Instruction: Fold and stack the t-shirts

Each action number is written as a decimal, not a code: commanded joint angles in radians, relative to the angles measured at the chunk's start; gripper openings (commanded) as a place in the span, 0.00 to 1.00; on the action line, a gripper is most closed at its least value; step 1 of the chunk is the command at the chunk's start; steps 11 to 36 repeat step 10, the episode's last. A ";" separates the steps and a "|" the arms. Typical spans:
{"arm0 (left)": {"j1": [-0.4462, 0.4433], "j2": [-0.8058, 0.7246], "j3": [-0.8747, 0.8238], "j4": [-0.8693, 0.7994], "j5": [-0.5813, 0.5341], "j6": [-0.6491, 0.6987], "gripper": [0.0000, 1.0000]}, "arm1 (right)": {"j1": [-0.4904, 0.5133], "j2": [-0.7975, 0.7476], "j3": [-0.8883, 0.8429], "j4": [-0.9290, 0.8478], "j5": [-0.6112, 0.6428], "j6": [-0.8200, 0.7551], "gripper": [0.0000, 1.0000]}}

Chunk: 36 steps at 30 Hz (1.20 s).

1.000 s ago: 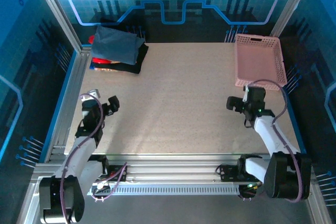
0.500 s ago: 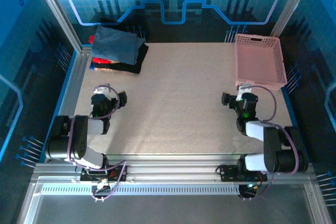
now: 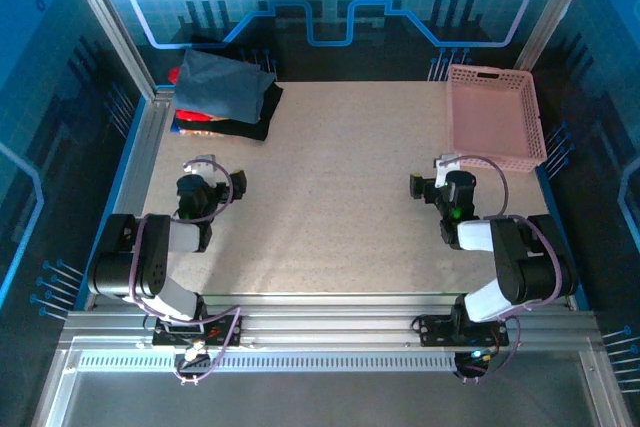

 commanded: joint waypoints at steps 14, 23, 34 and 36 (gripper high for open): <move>-0.007 0.003 0.015 0.035 0.011 0.027 0.99 | -0.012 -0.006 0.029 0.016 -0.094 -0.033 1.00; -0.007 0.003 0.015 0.035 0.011 0.027 0.99 | -0.012 -0.006 0.029 0.016 -0.094 -0.033 1.00; -0.007 0.003 0.015 0.035 0.011 0.027 0.99 | -0.012 -0.006 0.029 0.016 -0.094 -0.033 1.00; -0.007 0.003 0.015 0.035 0.011 0.027 0.99 | -0.012 -0.006 0.029 0.016 -0.094 -0.033 1.00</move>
